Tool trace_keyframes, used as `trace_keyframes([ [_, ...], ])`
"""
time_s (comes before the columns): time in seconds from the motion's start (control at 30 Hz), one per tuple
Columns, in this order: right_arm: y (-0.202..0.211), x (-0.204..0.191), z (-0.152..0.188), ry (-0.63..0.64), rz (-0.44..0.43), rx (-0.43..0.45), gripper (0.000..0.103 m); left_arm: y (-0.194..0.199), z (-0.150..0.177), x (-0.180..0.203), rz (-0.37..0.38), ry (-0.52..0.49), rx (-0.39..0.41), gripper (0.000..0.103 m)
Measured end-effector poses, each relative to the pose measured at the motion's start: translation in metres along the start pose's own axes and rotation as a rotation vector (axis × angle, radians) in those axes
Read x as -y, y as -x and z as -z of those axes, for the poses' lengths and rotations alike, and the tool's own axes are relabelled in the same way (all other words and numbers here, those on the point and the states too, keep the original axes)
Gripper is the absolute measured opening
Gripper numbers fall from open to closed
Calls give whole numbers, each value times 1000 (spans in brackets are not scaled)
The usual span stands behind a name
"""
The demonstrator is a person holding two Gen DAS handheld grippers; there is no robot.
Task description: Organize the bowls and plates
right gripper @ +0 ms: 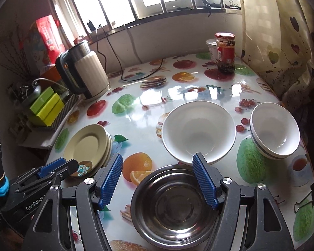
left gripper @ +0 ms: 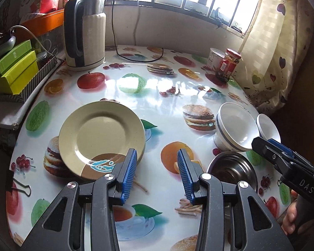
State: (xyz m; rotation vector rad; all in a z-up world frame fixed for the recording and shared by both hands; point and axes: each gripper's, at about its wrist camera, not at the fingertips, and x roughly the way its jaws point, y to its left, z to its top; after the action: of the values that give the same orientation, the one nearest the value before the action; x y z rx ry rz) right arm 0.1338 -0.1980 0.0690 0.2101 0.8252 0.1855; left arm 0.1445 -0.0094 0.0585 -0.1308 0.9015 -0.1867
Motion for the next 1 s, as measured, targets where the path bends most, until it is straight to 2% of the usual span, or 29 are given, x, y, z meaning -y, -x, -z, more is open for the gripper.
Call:
trace_keyframes([
  [0.33, 12, 44, -1, -20, 182, 74, 70, -29, -22, 35, 70, -19, -28, 41],
  [0.6, -4, 82, -5, -100, 182, 50, 70, -60, -33, 63, 97, -43, -72, 41],
  [0.77, -16, 86, -10, -89, 180, 47, 69, -75, -37, 74, 112, -46, -99, 41],
  [1.0, -29, 86, -14, -63, 152, 37, 61, -85, -44, 80, 104, -53, -102, 41],
])
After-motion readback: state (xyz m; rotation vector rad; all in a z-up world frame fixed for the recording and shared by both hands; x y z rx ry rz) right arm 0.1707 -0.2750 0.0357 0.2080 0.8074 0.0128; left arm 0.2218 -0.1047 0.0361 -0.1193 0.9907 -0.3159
